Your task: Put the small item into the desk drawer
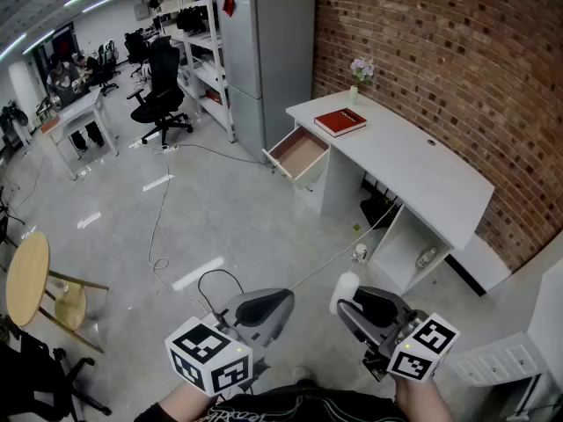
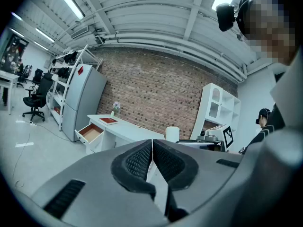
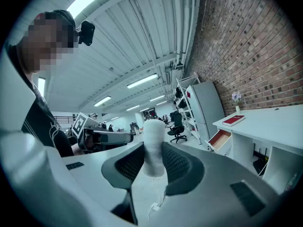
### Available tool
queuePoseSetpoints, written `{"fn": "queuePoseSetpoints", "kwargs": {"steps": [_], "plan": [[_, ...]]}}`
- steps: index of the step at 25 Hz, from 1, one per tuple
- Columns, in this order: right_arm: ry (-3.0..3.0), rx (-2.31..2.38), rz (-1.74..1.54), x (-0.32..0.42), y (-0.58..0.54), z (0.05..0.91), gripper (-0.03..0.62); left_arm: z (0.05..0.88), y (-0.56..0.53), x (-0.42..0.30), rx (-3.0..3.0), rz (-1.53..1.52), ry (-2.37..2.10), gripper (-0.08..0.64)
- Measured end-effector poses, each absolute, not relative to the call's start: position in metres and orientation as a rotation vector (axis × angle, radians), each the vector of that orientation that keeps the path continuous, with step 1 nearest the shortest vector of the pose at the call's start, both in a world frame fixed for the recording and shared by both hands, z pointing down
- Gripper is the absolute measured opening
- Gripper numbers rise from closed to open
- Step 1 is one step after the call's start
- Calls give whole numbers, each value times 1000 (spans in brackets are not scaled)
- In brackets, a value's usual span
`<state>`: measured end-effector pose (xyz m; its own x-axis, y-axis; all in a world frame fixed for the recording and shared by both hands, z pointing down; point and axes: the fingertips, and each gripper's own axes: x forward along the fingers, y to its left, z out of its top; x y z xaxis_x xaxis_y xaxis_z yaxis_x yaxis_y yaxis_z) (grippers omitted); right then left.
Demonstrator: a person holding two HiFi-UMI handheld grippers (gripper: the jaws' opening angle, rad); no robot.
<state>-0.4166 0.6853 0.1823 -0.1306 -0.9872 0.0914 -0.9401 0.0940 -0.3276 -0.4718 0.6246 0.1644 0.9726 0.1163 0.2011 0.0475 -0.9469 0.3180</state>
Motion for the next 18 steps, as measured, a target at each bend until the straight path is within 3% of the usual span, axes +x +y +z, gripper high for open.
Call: {"fn": "queuePoseSetpoints", "kwargs": {"steps": [18], "plan": [[2227, -1958, -452, -312, 678, 191, 129, 169, 619, -367, 2812, 308, 86, 26]]}}
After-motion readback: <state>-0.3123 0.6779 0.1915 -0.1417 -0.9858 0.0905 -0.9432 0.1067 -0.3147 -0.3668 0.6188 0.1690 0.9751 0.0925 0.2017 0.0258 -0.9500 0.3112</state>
